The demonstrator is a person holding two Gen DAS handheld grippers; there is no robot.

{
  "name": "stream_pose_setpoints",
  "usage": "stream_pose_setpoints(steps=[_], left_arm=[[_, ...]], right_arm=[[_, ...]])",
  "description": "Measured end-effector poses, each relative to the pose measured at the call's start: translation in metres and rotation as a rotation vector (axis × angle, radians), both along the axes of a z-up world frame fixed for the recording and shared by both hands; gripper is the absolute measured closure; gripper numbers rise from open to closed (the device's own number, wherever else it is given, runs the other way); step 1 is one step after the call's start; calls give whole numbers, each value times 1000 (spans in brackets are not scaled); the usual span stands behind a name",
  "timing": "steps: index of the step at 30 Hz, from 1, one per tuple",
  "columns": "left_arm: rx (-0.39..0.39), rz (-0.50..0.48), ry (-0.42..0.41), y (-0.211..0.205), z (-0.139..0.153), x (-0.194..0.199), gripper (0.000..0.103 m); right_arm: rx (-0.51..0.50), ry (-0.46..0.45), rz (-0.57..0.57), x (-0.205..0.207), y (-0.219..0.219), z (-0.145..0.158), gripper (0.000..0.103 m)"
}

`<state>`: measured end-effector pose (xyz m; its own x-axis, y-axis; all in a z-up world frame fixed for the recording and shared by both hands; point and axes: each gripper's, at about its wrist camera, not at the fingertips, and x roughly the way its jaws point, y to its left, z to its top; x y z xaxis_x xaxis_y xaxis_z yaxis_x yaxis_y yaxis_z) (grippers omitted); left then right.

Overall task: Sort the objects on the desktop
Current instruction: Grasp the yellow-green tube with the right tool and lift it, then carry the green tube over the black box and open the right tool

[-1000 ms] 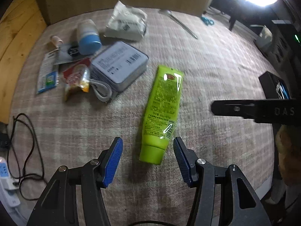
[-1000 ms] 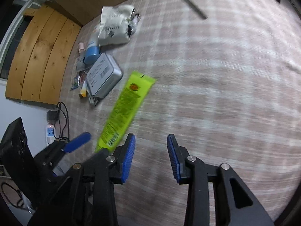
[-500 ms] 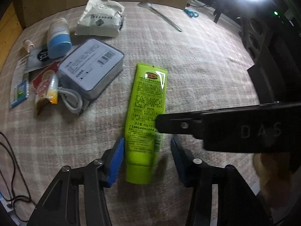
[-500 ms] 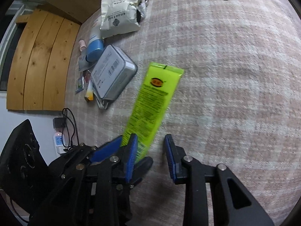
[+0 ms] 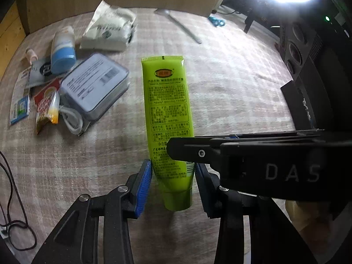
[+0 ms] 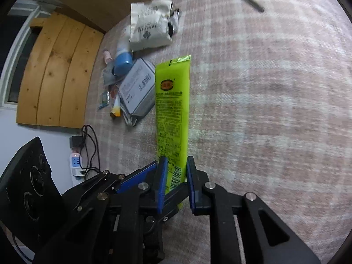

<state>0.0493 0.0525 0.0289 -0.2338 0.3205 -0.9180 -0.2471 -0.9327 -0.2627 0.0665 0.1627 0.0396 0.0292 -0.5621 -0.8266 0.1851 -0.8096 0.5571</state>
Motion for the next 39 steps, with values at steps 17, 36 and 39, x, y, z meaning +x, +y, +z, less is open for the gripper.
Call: stream_pose_setpoints(steps=[17, 36, 39], left_arm=[[37, -251, 135, 167, 79, 22, 65], [105, -643, 200, 395, 119, 70, 65], [103, -672, 197, 413, 122, 74, 65]], right_arm=[[-46, 119, -263, 8, 196, 70, 86], [-3, 177, -657, 58, 435, 110, 87], [12, 198, -674, 63, 447, 117, 86]])
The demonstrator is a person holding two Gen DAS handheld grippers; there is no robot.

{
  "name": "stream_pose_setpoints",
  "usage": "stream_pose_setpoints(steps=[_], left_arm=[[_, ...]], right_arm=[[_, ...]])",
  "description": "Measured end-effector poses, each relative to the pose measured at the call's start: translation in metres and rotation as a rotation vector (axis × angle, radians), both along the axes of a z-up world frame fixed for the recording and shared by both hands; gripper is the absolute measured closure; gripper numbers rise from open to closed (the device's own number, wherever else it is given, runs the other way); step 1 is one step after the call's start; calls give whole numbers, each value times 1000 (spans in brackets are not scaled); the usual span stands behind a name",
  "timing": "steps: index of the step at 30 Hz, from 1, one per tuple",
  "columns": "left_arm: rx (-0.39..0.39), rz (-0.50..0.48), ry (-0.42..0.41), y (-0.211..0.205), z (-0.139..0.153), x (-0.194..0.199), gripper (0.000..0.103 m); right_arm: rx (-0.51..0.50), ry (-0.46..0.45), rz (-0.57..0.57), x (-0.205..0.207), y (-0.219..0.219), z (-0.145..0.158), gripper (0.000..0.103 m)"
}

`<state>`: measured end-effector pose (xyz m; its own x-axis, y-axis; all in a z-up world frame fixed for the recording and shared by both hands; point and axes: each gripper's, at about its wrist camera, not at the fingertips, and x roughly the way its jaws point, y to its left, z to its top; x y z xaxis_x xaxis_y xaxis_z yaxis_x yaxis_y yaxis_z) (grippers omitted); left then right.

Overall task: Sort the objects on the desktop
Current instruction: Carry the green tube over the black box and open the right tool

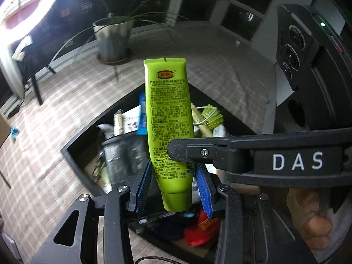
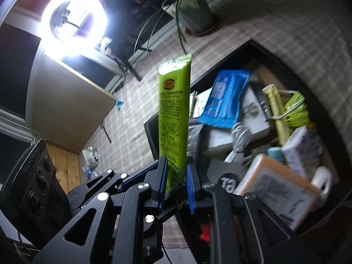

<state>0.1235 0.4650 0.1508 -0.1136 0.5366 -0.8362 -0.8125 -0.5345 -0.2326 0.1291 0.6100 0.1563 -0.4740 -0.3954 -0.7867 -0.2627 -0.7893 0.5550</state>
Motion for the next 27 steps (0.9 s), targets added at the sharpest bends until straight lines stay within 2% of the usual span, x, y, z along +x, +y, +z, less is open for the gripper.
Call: stream_pose_setpoints(steps=[2, 4, 5, 17, 22, 27], left_arm=[[-6, -3, 7, 7, 3, 3, 64], [-7, -5, 29, 10, 7, 6, 64], [-6, -8, 35, 9, 9, 7, 64], [4, 22, 49, -7, 16, 1, 64], [-3, 59, 48, -24, 15, -7, 64], [-22, 139, 34, -55, 10, -24, 64]], right_arm=[[29, 0, -40, 5, 8, 4, 80], [41, 13, -68, 9, 16, 9, 64], [44, 21, -77, 10, 18, 11, 62], [89, 19, -47, 6, 14, 17, 61], [110, 17, -1, -5, -8, 17, 61], [119, 20, 62, -20, -37, 16, 61]])
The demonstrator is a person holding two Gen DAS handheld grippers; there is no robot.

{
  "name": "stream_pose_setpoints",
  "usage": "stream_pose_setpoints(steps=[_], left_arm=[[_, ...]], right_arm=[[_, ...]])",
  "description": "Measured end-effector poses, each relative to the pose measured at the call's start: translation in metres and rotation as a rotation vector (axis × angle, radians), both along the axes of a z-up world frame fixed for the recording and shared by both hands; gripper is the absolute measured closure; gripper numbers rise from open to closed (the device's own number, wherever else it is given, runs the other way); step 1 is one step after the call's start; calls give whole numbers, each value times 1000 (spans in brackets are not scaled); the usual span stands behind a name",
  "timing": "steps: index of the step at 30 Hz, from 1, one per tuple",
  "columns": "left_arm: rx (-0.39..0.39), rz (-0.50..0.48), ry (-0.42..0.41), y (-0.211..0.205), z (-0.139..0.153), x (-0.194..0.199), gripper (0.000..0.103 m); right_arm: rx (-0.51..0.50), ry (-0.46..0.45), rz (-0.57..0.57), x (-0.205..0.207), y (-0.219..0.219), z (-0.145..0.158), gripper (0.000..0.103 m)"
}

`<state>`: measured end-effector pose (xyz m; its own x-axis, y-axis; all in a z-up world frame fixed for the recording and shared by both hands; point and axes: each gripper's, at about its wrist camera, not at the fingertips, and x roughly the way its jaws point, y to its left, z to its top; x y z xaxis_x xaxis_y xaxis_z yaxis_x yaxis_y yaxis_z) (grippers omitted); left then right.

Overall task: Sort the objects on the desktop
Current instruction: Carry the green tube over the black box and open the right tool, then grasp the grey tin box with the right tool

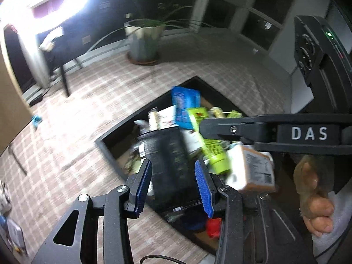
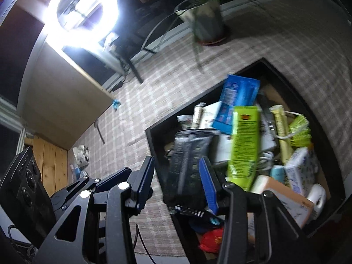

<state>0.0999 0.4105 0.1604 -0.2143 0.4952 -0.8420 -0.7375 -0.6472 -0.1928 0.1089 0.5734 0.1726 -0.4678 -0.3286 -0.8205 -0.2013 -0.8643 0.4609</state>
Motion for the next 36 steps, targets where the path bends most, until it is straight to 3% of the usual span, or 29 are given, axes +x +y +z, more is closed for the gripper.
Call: stream_pose_setpoints(steps=[10, 24, 36], left_arm=[[-50, 277, 5, -108, -15, -42, 64], [-93, 697, -84, -290, -56, -78, 64], [-29, 934, -207, -401, -89, -85, 64]], right_arm=[[43, -9, 182, -41, -85, -9, 61], [85, -27, 465, -93, -235, -31, 61], [113, -60, 695, -110, -353, -51, 61]])
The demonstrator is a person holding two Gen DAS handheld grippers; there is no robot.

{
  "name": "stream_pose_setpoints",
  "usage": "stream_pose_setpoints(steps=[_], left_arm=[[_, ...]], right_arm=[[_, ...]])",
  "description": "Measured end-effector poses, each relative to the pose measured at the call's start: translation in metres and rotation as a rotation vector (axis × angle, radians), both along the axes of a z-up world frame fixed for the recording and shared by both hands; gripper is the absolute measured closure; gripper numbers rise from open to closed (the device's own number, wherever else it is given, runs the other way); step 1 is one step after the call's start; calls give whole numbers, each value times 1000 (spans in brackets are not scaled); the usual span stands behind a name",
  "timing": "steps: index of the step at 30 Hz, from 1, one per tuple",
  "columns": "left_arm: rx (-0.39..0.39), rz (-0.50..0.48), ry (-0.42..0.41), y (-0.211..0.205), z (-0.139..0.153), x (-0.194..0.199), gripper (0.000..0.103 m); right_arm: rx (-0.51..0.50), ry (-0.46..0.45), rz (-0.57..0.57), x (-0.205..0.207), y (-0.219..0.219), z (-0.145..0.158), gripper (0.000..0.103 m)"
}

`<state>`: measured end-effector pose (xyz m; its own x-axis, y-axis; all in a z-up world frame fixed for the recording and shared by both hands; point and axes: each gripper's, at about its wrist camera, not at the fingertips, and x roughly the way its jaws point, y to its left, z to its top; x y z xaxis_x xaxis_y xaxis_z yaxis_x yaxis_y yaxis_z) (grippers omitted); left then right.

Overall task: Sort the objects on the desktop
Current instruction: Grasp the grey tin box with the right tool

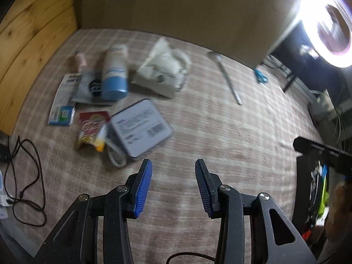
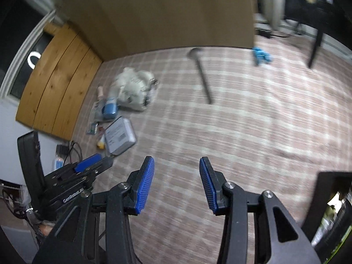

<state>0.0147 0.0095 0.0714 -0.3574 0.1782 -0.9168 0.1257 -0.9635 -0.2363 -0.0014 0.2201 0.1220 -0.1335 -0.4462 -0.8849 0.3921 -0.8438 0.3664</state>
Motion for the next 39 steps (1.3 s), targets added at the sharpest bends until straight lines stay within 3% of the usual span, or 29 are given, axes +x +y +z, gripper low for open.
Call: stream_pose_setpoints(steps=[4, 8, 14, 18, 26, 39], left_arm=[[52, 71, -24, -26, -12, -5, 64], [54, 102, -41, -37, -23, -12, 64], [86, 104, -71, -39, -42, -19, 64], [92, 100, -67, -37, -45, -24, 63], [111, 73, -63, -30, -48, -37, 60], [84, 19, -45, -14, -58, -64, 47]], right_arm=[[15, -4, 70, -4, -42, -5, 61], [40, -15, 137, -10, -84, -18, 61], [27, -145, 183, -25, -128, -54, 61], [28, -173, 197, -30, -144, -66, 61], [9, -260, 190, -42, -163, -88, 61], [-16, -267, 127, -55, -146, -100, 61]])
